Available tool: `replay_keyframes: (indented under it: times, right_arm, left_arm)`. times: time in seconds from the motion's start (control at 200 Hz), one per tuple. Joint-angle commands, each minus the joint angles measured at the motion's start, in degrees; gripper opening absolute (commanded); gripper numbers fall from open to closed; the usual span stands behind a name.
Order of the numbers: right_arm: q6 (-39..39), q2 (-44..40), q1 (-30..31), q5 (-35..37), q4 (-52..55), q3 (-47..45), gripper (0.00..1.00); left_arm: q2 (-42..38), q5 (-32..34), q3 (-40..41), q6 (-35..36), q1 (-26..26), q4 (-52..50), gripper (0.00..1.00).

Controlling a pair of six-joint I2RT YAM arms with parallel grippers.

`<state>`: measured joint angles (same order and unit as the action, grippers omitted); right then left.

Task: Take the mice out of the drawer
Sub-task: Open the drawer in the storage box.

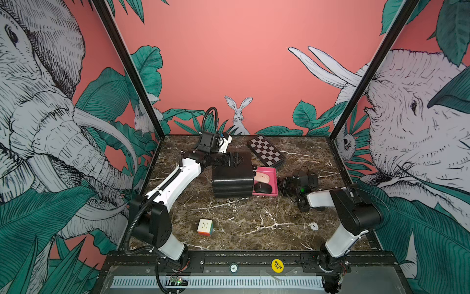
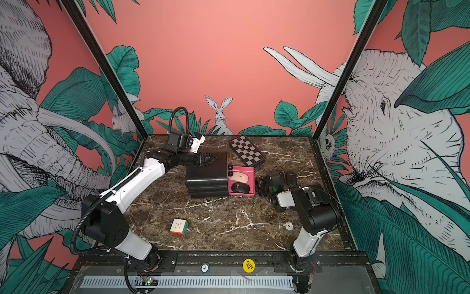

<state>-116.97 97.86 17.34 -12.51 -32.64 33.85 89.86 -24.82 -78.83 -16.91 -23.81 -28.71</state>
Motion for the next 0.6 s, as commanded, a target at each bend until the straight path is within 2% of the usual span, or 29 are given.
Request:
replay_keyframes:
  times: [0.0, 0.185, 0.37, 0.5, 0.59]
  right_arm:
    - [1.47, 0.84, -0.57, 0.94, 3.85, 1.27, 0.36]
    - [9.56, -1.13, -0.57, -1.80, 12.51, 8.64, 0.49]
    - [22.06, -5.65, -0.11, -0.69, 31.26, 17.83, 0.65]
    - [29.54, -9.26, 0.22, -0.37, 40.96, 21.43, 0.75]
    - [31.73, -9.91, 0.75, -0.91, 44.56, 22.03, 0.79]
  left_arm:
    - [1.54, 1.99, 1.13, -0.41, -0.09, -8.47, 0.91]
    - [1.63, 2.05, 0.93, -0.26, -0.05, -8.30, 0.91]
    - [1.80, 1.97, 0.74, -0.45, -0.04, -8.21, 0.91]
    - [2.06, 1.97, 0.74, -0.50, -0.03, -7.94, 0.91]
    - [2.19, 1.97, 0.54, -0.60, -0.07, -7.64, 0.91]
